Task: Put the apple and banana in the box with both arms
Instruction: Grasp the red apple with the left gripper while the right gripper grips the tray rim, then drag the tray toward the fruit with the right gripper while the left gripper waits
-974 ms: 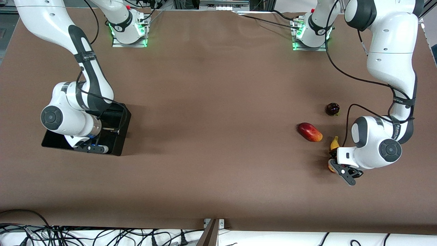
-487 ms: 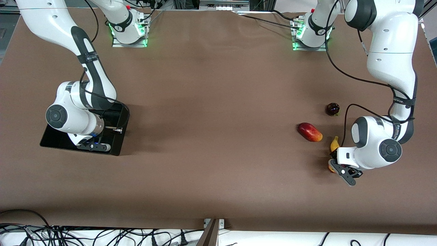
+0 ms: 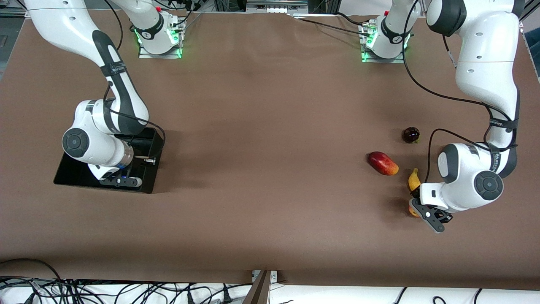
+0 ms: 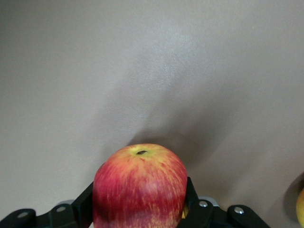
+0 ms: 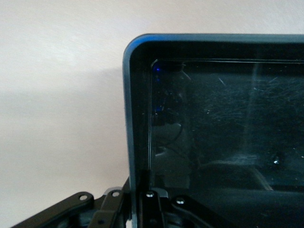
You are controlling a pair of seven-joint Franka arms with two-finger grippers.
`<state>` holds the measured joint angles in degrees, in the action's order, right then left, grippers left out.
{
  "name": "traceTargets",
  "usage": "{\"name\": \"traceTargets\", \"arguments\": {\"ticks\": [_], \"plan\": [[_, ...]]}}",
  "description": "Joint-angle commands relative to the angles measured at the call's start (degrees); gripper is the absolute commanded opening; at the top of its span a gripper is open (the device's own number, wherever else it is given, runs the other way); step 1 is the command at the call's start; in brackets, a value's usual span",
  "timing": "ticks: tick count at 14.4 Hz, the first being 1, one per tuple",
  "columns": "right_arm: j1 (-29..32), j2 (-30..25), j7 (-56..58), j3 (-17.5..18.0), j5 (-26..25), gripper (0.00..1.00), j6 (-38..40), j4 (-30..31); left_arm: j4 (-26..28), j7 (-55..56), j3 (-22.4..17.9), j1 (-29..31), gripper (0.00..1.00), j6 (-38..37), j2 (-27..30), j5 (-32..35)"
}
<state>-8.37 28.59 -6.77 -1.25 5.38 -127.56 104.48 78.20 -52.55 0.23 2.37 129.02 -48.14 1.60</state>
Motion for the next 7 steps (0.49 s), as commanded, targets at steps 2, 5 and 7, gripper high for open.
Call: {"name": "traceTargets", "arguments": {"ticks": [2, 5, 7], "plan": [[-3.74, -1.61, -0.52, -0.15, 0.77, 0.0, 4.14, -4.1, 0.38, -2.21, -0.06, 0.53, 0.46, -4.29, 4.63, -0.46], [-9.71, -1.09, -6.03, -0.15, 0.86, 0.0, 6.8, -8.49, 0.38, -4.39, -0.41, 0.88, 0.46, -5.7, 6.91, -0.54], [-14.28, 0.66, -10.26, -0.15, 0.69, 0.0, 6.88, -11.22, 0.29, -6.42, -0.41, 1.93, 0.46, -7.01, 8.93, -0.46]]}}
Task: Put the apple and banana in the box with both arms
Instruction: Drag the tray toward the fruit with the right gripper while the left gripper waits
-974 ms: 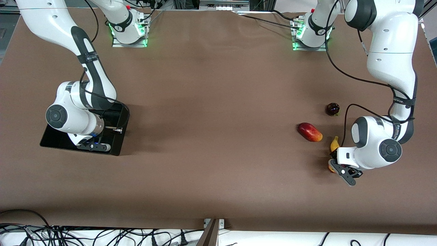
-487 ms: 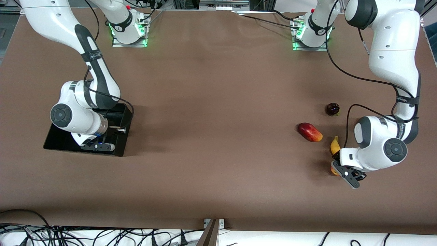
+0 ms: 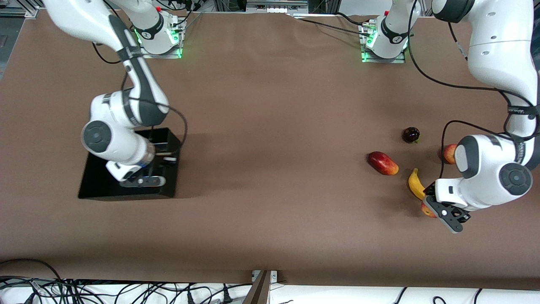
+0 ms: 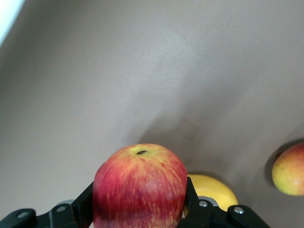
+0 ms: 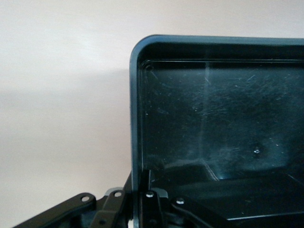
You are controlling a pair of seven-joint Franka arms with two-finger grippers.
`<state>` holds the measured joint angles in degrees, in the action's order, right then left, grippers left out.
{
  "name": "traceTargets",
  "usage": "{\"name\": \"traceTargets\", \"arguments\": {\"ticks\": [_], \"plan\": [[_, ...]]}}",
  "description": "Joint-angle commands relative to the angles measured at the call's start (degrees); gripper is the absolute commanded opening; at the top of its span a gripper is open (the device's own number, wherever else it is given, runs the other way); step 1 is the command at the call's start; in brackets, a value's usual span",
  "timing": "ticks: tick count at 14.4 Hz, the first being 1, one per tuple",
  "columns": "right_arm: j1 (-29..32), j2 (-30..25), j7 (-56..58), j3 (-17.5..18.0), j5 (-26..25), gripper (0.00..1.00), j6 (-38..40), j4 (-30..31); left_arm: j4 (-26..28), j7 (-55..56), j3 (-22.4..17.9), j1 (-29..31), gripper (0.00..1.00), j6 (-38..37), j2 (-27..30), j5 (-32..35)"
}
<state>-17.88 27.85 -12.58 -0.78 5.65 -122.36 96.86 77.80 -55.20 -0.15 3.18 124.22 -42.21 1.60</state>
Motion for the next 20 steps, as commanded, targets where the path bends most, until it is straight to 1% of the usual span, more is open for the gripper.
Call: {"name": "traceTargets", "arguments": {"ticks": [1, 4, 6, 7, 9, 11, 12, 14, 18, 20], "plan": [[-6.71, 2.38, -5.51, -0.72, 0.32, 0.0, 1.94, -5.09, 0.77, -4.03, -0.02, 1.22, 0.46, -3.19, 4.06, -0.46], [-10.93, 6.33, -10.42, -0.72, 0.41, 0.0, 6.84, -12.63, 0.77, -4.39, -0.02, 2.36, 0.46, -6.26, 7.05, -0.54], [-14.27, 10.28, -16.48, -0.63, 0.67, 0.0, 9.67, -19.84, 0.77, -5.0, -0.02, 3.15, 0.46, -9.07, 8.72, -0.54], [-16.46, 12.12, -19.29, -0.63, 0.67, 0.0, 9.94, -22.65, 0.69, -5.44, 0.06, 3.33, 0.46, -10.13, 9.33, -0.54], [-19.63, 14.59, -23.78, -0.37, 0.76, 0.0, 9.25, -26.36, 0.77, -5.97, 0.15, 3.5, 0.45, -12.94, 11.18, -0.72], [-22.1, 17.14, -28.0, 0.68, 0.76, 0.0, 9.06, -30.57, 0.6, -5.53, 0.59, 3.5, 0.45, -17.15, 12.76, -1.51], [-23.24, 18.28, -29.94, 0.95, 0.76, 0.0, 9.06, -32.42, 0.51, -5.44, 0.77, 3.42, 0.45, -17.69, 13.03, -1.51], [-25.7, 20.05, -33.54, 1.04, 0.67, 0.0, 8.02, -34.89, 0.51, -5.79, 0.94, 3.15, 0.45, -17.87, 13.73, -1.51], [-30.53, 21.81, -40.75, 1.3, 0.76, 0.0, 1.17, -35.34, 0.42, -6.06, 1.21, 2.8, 0.45, -18.58, 14.26, -1.51], [-32.47, 23.12, -42.87, 1.3, 0.67, 0.0, -2.25, -35.34, 0.51, -5.97, 2.69, 2.89, 0.45, -19.45, 15.49, -1.51]]}}
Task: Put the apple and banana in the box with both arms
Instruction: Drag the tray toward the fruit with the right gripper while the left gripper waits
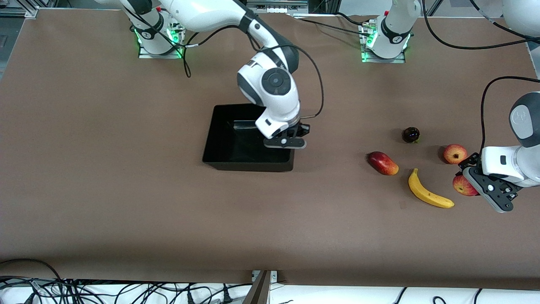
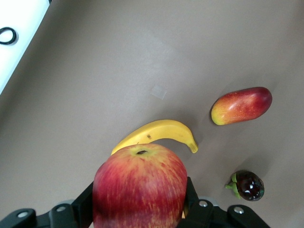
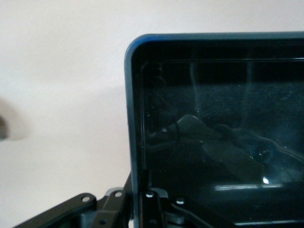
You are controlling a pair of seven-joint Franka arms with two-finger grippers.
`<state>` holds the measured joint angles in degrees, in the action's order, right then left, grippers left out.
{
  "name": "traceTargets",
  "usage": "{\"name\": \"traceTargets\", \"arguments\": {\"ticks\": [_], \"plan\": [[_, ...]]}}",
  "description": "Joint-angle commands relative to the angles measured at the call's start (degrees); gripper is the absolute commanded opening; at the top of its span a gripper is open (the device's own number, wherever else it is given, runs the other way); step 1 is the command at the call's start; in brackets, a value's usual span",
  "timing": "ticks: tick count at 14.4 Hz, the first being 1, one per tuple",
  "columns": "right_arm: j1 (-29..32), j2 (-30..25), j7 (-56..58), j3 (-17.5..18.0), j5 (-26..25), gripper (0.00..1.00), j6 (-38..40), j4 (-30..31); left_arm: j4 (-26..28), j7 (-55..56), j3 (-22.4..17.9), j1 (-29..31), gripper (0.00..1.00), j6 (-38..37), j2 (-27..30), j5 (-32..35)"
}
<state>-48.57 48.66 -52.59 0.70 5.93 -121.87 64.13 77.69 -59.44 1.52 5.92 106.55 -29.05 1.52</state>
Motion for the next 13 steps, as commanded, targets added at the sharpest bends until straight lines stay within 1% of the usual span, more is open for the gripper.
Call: {"name": "traceTargets", "arguments": {"ticks": [1, 6, 7, 8, 9, 10, 11, 13], "plan": [[-2.31, 3.1, -3.57, -0.26, 0.32, 0.0, -4.15, -2.61, 0.53, -1.56, 1.47, 0.06, 0.45, -2.74, 2.94, -1.44], [-2.32, 6.53, -3.92, -0.35, -0.12, 0.0, -9.86, -2.52, 0.62, -1.2, 3.84, 0.06, 0.45, -3.1, 4.79, -1.61], [-2.32, 7.32, -4.01, -0.35, -0.21, 0.17, -11.27, -2.43, 0.62, -1.12, 4.28, 0.06, 0.45, -3.19, 5.32, -1.61], [-2.49, 8.11, -4.19, -0.35, -0.21, 0.43, -12.76, -2.35, 0.62, -1.03, 4.46, -0.03, 0.45, -3.28, 5.5, -1.61], [-2.58, 8.72, -4.19, -0.35, -0.39, 0.64, -14.17, -2.34, 0.53, -1.03, 5.07, -0.03, 0.45, -3.28, 5.5, -1.52], [-3.02, 9.17, -4.19, -0.61, -0.39, 0.88, -15.32, -2.26, 0.53, -1.03, 5.25, -0.03, 0.45, -3.28, 5.5, -1.52], [-3.02, 9.17, -4.19, -0.62, -0.48, 1.0, -15.5, -2.26, 0.53, -1.03, 5.25, -0.03, 0.45, -3.28, 5.5, -1.61], [-2.93, 8.38, -4.28, -0.7, 0.05, 1.0, -15.24, -2.61, 0.62, -1.03, 5.25, -0.03, 0.45, -3.28, 5.5, -1.61]]}}
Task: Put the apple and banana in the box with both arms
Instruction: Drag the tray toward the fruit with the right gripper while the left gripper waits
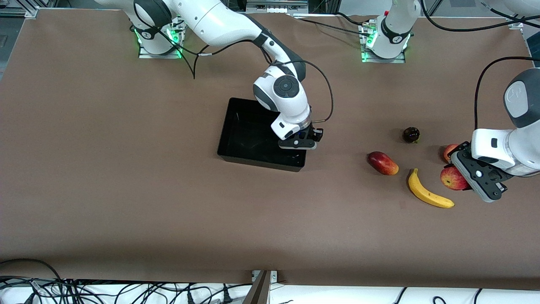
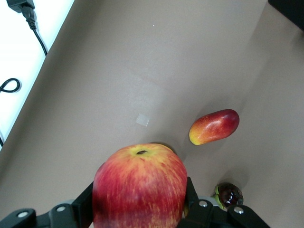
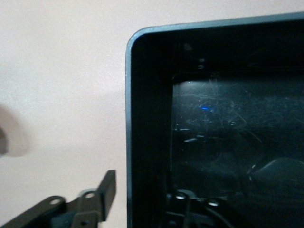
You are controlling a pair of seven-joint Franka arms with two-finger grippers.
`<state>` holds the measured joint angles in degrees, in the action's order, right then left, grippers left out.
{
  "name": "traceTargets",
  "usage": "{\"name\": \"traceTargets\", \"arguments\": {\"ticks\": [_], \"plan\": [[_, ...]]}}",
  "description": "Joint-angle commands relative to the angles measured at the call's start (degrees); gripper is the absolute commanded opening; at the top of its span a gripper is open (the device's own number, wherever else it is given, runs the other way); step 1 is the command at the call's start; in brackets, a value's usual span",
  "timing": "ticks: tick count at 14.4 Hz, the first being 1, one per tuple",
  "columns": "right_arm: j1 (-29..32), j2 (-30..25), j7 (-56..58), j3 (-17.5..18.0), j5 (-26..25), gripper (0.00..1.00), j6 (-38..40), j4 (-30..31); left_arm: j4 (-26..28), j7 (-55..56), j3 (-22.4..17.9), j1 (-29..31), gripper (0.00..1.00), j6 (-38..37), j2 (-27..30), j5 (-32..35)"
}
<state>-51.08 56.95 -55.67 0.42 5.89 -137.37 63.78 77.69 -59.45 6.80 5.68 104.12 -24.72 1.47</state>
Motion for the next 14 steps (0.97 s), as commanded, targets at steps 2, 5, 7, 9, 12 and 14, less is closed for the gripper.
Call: {"name": "traceTargets", "arguments": {"ticks": [2, 5, 7, 9, 12, 14], "plan": [[0.01, -2.44, -1.8, -0.16, 0.44, 1.0, 1.83, -2.26, 0.62, -1.1, 0.06, 0.21, 0.46, -0.94, 1.17, -1.55], [2.38, -8.5, -2.25, -0.16, 2.53, 1.0, 7.71, -2.35, 1.75, -1.02, 1.02, 0.12, 0.48, -1.02, 0.91, -2.08], [4.93, -12.54, -1.11, -0.24, 2.64, 1.0, 14.38, -2.35, 1.93, 0.55, 1.81, -0.15, 0.48, -1.63, 0.29, -2.86], [8.17, -15.36, 3.79, -0.51, 2.2, 1.0, 20.8, -2.26, 3.51, 6.25, 2.25, -1.19, 0.47, -3.31, -0.59, -4.8], [13.19, -20.72, 10.56, -3.04, 2.02, 1.0, 29.6, -2.17, 5.45, 23.44, 2.26, -6.45, 0.47, -3.31, -2.08, -6.91], [16.08, -23.71, 15.83, -5.51, 2.81, 1.0, 35.3, -1.91, 5.63, 37.41, 2.26, -12.25, 0.47, -3.4, -2.08, -6.91]]}}
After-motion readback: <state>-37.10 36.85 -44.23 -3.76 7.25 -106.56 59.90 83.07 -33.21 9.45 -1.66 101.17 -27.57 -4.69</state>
